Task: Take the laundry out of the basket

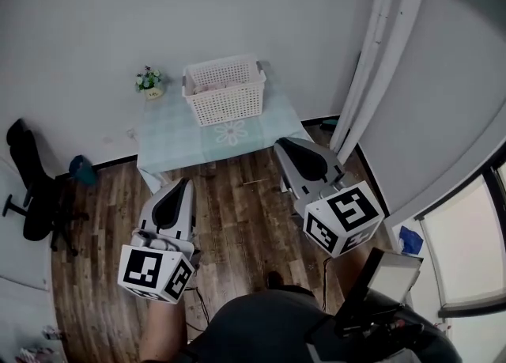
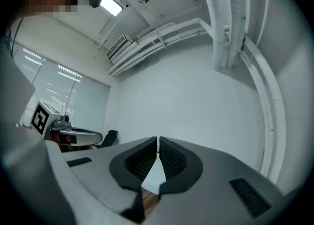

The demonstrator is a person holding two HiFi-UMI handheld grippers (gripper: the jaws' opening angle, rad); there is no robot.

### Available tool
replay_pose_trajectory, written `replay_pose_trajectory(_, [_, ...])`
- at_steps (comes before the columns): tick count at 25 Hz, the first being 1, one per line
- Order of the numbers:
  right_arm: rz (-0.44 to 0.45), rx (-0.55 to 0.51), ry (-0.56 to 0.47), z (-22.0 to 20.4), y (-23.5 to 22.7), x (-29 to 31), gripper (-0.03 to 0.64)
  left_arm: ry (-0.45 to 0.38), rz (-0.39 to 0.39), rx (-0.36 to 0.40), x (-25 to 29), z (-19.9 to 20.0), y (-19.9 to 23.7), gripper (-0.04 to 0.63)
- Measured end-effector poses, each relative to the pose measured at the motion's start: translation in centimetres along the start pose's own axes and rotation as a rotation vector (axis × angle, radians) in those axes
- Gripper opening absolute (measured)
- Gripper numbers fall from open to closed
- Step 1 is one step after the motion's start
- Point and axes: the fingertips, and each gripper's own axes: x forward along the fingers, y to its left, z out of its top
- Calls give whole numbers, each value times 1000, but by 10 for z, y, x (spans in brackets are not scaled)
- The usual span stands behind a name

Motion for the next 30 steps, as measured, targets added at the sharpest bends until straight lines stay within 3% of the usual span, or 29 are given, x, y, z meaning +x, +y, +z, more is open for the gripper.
replay_pose_trajectory(9, [130, -61, 50, -22, -58, 29, 17, 54, -18, 5, 82, -9, -14, 8])
replay_pose_trajectory(18, [92, -54, 60, -41, -100, 69, 17, 68, -27, 28, 128, -26, 3, 8])
replay_pose_trajectory(26, [76, -75, 87, -48, -110, 136, 17, 48, -15, -44, 173, -44, 74, 8])
replay_pose_trajectory(30, [38, -63, 94, -47, -111, 182, 17, 35, -28, -43, 192, -39, 119, 8])
